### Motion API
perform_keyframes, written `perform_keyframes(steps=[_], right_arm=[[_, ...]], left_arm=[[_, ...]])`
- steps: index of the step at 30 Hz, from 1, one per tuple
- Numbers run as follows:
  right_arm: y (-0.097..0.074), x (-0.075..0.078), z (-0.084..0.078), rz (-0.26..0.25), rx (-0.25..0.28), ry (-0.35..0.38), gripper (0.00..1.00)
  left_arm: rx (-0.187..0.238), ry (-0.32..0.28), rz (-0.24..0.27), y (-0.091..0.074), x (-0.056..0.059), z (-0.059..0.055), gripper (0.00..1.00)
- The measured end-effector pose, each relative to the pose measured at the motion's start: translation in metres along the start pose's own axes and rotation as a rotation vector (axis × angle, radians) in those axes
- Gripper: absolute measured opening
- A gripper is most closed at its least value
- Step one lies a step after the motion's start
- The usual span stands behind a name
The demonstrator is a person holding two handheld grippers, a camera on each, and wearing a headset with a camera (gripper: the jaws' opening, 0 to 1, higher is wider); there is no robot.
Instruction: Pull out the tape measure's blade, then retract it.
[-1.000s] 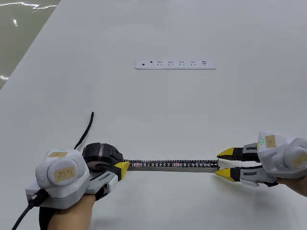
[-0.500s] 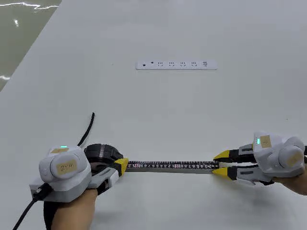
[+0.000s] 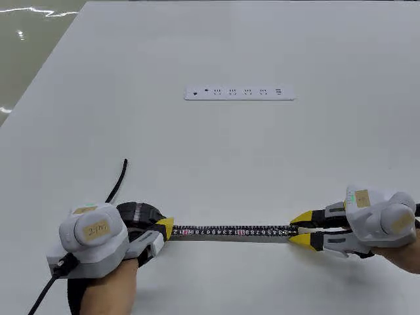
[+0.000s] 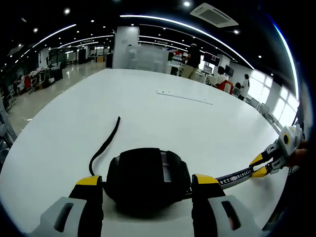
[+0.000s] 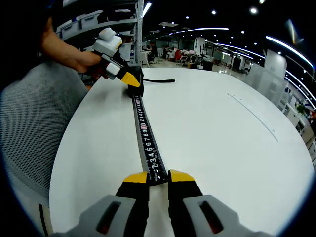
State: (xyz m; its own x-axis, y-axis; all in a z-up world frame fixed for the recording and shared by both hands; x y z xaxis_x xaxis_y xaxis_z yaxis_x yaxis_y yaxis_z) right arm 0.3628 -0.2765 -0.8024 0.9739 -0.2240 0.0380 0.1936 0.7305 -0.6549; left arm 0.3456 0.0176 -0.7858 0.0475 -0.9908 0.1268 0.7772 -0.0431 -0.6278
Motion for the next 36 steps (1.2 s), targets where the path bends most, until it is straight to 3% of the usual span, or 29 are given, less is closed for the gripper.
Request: perform_keyframes(steps=[6, 23, 36], right_arm=[[0.0003, 0.0002, 0.0004, -0.002, 0.000, 0.007, 0.12], [0.0002, 0.0023, 0.0007, -0.002, -0.020, -0.010, 0.11], [-0.0008, 0.0021, 0.0002, 0.006, -0.027, -0.012, 0.11]], left_arm=[[-0.018, -0.004, -0.006, 0.0025, 0.0015, -0.0036, 0.66], [-0.006, -0.004, 0.015, 0.0023, 0.0009, -0.0031, 0.64], [-0.009, 0.008, -0.007, 0.0013, -0.0006, -0.0031, 0.61]])
Point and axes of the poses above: the centre of the closed fingertips' face, and the gripper's own axes: y roughly forward along the fingers, x roughly to its right, z roughly out of its top, the point moved 3 cm from there along -y, roughly backward along the fingers, and after that the axes turned 1 degree about y, right-handed, at the moved point
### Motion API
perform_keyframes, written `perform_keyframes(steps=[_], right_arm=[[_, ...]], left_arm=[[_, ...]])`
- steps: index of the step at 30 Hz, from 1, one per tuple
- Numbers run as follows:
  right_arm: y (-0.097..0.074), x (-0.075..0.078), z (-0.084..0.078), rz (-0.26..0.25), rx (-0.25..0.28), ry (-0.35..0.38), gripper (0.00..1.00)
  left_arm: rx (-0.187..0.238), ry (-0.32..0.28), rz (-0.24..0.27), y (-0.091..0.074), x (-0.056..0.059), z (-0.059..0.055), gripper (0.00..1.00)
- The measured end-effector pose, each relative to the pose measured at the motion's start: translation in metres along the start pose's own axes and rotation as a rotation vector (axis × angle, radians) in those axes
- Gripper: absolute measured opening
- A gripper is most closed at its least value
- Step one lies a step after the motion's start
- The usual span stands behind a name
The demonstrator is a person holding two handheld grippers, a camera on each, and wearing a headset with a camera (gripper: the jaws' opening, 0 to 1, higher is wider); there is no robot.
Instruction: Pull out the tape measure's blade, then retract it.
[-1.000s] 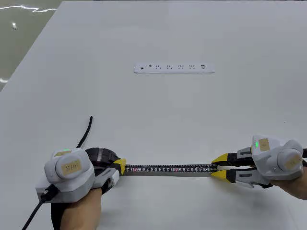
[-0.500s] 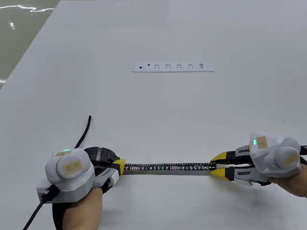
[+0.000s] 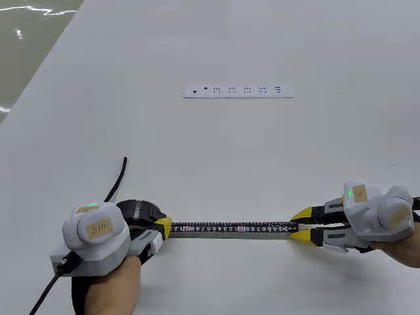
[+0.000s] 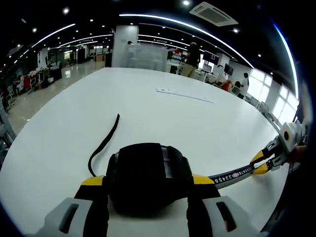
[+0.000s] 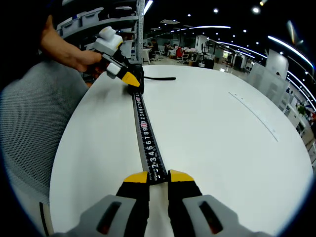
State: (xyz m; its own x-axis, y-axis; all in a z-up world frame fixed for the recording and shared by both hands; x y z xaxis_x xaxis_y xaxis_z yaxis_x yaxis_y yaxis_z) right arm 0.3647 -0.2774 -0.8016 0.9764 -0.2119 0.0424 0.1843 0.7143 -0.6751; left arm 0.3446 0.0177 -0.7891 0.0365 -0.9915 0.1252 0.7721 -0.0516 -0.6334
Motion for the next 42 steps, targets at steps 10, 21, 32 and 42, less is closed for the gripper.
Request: perform_keyframes(steps=[10, 21, 32, 42], right_arm=[[-0.0001, 0.0001, 0.0006, 0.000, -0.001, -0.001, 0.11], [0.0003, 0.0009, -0.0002, -0.001, -0.006, 0.000, 0.11], [0.0032, 0.0001, 0.0038, 0.003, -0.002, -0.003, 0.11], [0.0064, -0.0019, 0.0091, 0.007, 0.003, -0.003, 0.11]], left_arm=[[0.000, -0.006, -0.009, 0.0002, -0.0006, 0.0000, 0.60], [-0.002, -0.013, -0.016, 0.0007, -0.0007, -0.0001, 0.60], [-0.005, -0.018, -0.025, 0.0000, -0.0012, -0.0008, 0.60], [-0.010, -0.024, -0.034, -0.0012, -0.0014, -0.0016, 0.60]])
Point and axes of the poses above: the centre of the closed fingertips' face, and the gripper's own axes: y roughly forward along the fingers, x roughly to its right, z roughly out of its top, the point moved 3 cm from there along -y, roughly backward along the fingers, and after that the axes turned 1 degree about y, right-handed, at the moved point
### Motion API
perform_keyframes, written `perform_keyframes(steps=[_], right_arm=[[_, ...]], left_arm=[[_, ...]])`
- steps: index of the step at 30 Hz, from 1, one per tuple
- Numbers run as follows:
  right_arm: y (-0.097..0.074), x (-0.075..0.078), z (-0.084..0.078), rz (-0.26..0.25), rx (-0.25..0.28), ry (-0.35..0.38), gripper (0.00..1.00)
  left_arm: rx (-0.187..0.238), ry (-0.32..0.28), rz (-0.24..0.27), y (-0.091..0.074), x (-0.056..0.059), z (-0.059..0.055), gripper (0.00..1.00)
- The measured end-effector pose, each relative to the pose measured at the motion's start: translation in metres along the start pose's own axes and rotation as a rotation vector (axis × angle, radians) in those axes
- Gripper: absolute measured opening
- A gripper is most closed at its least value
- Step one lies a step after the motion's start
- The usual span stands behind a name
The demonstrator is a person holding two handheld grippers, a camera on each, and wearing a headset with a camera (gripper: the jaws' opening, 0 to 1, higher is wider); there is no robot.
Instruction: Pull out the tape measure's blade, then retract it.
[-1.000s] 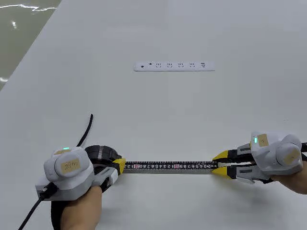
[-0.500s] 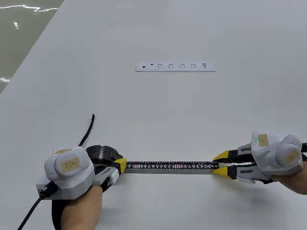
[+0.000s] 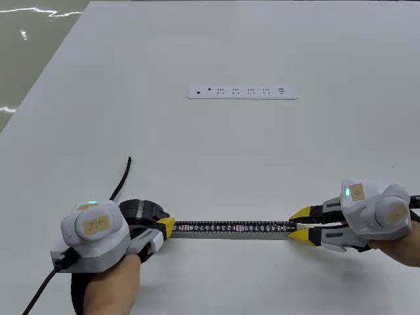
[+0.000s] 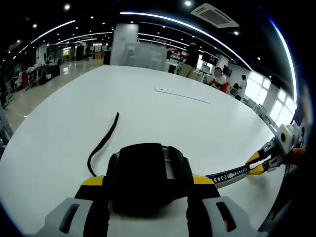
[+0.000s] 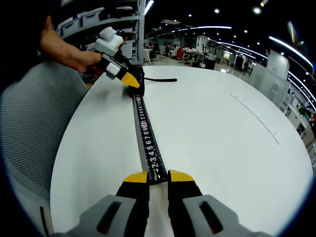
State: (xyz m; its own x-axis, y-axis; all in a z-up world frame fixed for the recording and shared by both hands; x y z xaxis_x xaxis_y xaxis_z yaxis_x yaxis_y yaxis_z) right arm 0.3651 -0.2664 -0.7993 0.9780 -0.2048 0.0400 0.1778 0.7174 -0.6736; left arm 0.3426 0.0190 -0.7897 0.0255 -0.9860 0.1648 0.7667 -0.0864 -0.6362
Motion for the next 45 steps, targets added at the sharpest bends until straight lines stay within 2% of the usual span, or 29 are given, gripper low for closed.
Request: perform_keyframes(steps=[45], right_arm=[[0.026, -0.010, 0.029, 0.033, 0.034, 0.003, 0.11]], left_arm=[[-0.009, -0.016, -0.021, 0.000, -0.001, 0.002, 0.61]])
Point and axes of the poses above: the centre of the closed fingertips' face, and the gripper's own axes: y roughly forward along the fingers, x roughly to its right, z roughly out of its top, the point moved 3 cm from there along -y, roughly backward along the fingers, and after that the axes turned 1 degree about y, right-handed, at the moved point
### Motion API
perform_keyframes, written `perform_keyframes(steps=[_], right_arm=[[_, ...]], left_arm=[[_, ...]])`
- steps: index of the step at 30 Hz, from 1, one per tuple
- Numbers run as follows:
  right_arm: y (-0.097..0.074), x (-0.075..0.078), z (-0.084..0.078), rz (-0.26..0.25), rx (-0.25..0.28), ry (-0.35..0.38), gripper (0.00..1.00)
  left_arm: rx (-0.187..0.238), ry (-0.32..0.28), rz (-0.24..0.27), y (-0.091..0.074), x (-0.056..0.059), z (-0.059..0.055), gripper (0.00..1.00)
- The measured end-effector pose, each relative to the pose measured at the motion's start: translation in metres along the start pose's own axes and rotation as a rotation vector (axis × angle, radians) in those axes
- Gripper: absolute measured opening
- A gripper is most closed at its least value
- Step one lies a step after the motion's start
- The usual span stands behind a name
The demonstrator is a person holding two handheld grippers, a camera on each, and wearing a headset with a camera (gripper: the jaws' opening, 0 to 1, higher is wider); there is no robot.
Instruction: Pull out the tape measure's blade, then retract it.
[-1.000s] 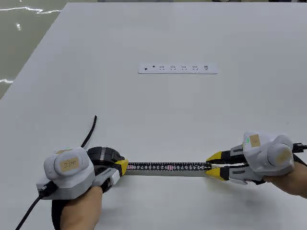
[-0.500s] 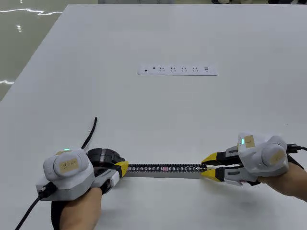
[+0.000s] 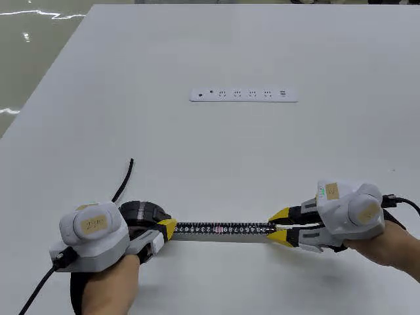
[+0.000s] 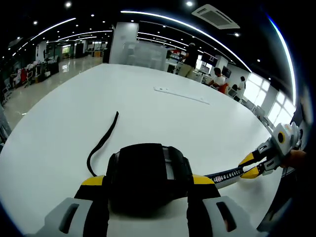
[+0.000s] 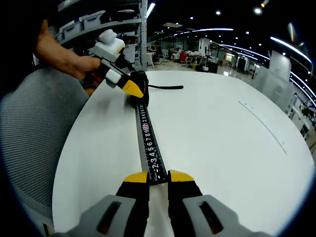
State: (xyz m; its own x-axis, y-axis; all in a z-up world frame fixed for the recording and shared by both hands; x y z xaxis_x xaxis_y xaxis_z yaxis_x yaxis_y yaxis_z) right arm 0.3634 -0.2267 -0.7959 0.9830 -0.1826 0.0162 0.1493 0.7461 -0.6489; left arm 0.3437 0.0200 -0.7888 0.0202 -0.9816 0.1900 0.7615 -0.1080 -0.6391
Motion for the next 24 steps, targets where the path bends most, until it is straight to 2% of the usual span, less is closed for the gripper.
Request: perform_keyframes(steps=[24], right_arm=[[0.021, -0.005, 0.016, 0.019, 0.017, 0.003, 0.11]], left_arm=[[-0.004, -0.006, -0.007, 0.000, -0.001, 0.000, 0.61]])
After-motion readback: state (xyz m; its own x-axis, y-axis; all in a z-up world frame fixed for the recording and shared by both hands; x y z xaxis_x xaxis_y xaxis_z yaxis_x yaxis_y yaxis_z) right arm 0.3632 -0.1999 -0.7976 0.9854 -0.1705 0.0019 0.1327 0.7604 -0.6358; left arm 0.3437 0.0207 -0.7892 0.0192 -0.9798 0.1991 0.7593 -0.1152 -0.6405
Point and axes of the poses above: the centre of the closed fingertips' face, and the gripper's own axes: y roughly forward along the fingers, x roughly to its right, z roughly out of its top, the point moved 3 cm from there along -y, roughly backward along the fingers, and after that the axes turned 1 degree about y, right-handed, at the moved point
